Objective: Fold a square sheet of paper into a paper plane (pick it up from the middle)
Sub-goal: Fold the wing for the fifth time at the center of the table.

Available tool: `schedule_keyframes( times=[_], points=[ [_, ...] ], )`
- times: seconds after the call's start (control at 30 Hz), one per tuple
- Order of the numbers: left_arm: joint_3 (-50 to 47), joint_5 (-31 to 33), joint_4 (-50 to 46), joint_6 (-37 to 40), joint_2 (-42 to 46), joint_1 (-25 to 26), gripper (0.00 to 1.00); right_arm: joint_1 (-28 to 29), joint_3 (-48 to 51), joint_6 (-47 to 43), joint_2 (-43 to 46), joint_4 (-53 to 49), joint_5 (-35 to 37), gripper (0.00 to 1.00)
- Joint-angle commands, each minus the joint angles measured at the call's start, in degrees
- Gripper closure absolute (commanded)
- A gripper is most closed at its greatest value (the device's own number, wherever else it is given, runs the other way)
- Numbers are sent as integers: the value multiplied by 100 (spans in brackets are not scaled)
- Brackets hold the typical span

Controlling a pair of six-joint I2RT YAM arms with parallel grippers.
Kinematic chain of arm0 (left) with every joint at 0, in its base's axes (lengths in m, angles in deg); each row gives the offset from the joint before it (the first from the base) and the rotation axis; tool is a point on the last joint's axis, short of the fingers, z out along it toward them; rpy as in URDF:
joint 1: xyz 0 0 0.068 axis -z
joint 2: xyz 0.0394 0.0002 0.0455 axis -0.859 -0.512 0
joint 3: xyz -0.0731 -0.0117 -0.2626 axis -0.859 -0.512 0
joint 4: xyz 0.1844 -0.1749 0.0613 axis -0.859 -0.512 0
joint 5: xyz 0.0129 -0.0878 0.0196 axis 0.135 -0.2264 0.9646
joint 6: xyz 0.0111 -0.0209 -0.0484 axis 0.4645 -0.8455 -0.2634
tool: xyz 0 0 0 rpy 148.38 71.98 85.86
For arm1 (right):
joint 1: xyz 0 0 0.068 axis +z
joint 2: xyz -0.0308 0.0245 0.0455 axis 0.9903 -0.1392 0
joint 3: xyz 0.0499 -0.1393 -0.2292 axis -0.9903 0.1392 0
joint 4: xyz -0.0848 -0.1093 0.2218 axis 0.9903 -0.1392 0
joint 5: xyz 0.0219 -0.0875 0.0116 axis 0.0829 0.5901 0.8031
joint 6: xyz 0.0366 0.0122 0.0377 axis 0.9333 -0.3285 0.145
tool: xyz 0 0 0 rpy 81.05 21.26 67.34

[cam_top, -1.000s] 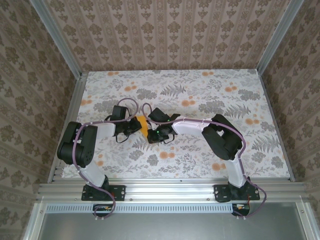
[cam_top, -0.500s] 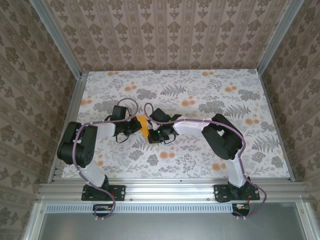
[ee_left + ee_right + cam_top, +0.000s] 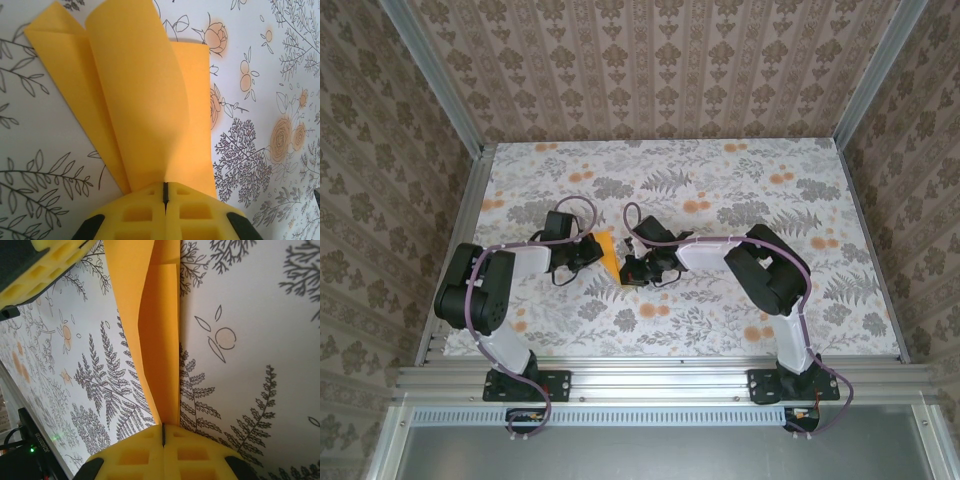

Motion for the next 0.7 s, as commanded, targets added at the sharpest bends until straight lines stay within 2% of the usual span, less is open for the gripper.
schedule_keyframes(
  times=[0.0, 0.2, 0.4, 0.67],
  points=[
    [-28, 285, -405, 42, -226, 24, 94, -40, 73, -23, 148, -130, 95, 91],
    [-32, 285, -396, 40, -234, 23, 94, 83, -122, -578, 257, -702, 556, 83],
    [-20, 285, -396, 31, -251, 28, 94, 240, -234, -866, 225, -955, 838, 82],
    [-10, 285, -396, 31, -266, 27, 94, 295, -225, -962, 273, -1056, 1068, 93]
  ],
)
